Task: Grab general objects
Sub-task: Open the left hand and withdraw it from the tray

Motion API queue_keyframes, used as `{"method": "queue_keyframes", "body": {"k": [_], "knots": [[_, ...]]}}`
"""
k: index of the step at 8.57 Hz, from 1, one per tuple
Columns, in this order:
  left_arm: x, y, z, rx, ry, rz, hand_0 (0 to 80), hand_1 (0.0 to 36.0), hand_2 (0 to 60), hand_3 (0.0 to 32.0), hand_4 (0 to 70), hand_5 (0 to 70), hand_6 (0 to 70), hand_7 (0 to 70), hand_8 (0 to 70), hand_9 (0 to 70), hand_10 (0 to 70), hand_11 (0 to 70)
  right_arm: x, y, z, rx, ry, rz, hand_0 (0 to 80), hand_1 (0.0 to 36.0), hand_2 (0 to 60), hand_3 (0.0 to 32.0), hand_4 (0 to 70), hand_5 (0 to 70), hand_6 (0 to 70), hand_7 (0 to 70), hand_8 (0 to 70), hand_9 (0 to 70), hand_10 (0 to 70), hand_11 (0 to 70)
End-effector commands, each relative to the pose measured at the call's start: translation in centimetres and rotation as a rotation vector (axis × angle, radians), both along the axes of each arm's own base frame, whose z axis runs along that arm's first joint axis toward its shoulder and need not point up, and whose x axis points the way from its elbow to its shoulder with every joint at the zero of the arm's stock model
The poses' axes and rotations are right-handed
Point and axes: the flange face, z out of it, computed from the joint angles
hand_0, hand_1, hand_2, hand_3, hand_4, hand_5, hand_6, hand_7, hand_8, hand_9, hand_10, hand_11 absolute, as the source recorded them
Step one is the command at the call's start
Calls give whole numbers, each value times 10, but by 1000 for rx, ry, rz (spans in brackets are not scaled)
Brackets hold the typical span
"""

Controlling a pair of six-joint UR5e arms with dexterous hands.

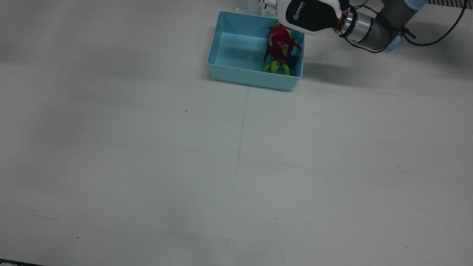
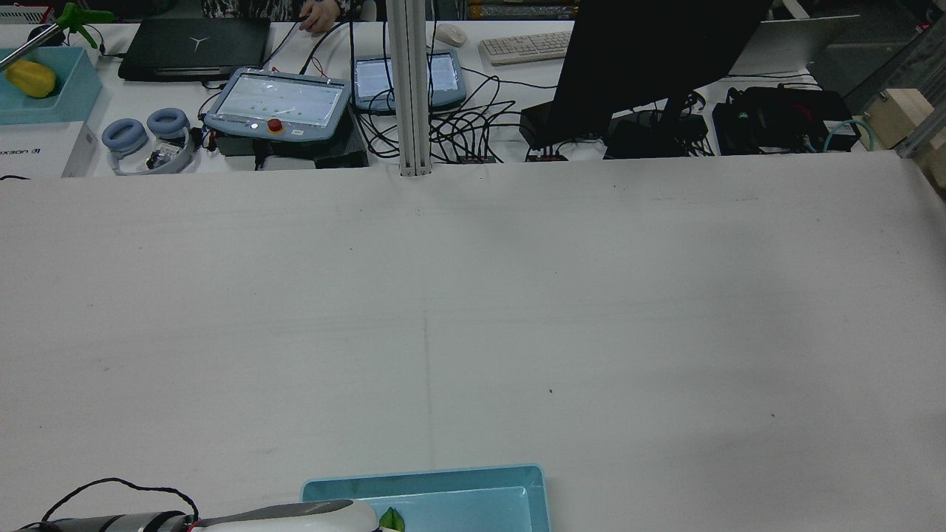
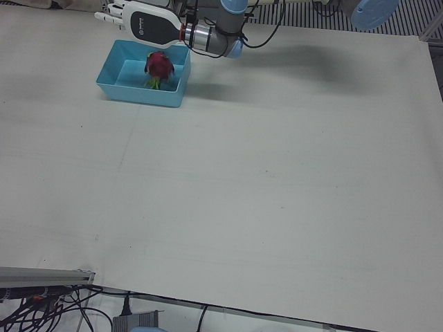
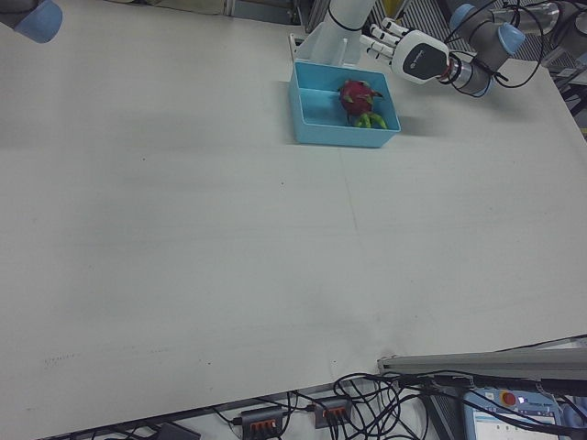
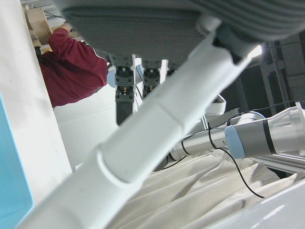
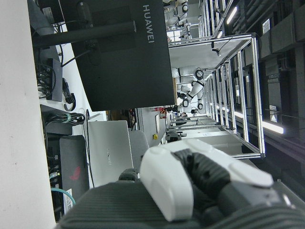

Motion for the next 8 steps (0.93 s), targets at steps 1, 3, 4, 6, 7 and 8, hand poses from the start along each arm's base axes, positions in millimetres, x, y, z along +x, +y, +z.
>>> {"method": "queue_keyframes", "body": {"k": [1, 3, 4, 6, 7, 8], "knots": [[-16, -39, 2, -37, -94, -85, 800, 360, 600, 0, 0, 700, 103, 700, 10, 138, 163, 300, 0, 0, 0, 1, 1, 0, 0, 0, 0, 0, 0, 0, 0, 0, 0, 0, 0, 0], [-107, -133, 20, -108, -184, -299, 800, 360, 600, 0, 103, 700, 350, 700, 60, 186, 282, 459, 0, 1, 2, -3, 0, 0, 0, 0, 0, 0, 0, 0, 0, 0, 0, 0, 0, 0], [-147, -168, 35, -115, -247, -347, 800, 360, 600, 0, 133, 700, 404, 700, 70, 186, 329, 519, -1, 0, 2, -5, -2, -1, 0, 0, 0, 0, 0, 0, 0, 0, 0, 0, 0, 0], [-198, -239, 91, -195, -327, -431, 800, 360, 600, 0, 261, 700, 569, 700, 103, 186, 363, 559, -1, 1, 5, -11, -3, -1, 0, 0, 0, 0, 0, 0, 0, 0, 0, 0, 0, 0], [-210, -264, 129, -257, -351, -455, 800, 360, 600, 0, 392, 700, 648, 700, 119, 186, 296, 469, -1, 1, 5, -10, -3, -1, 0, 0, 0, 0, 0, 0, 0, 0, 0, 0, 0, 0], [-246, -299, 172, -314, -369, -534, 800, 360, 600, 0, 524, 700, 678, 700, 125, 186, 194, 329, -1, 1, 3, -7, -2, -1, 0, 0, 0, 0, 0, 0, 0, 0, 0, 0, 0, 0]]}}
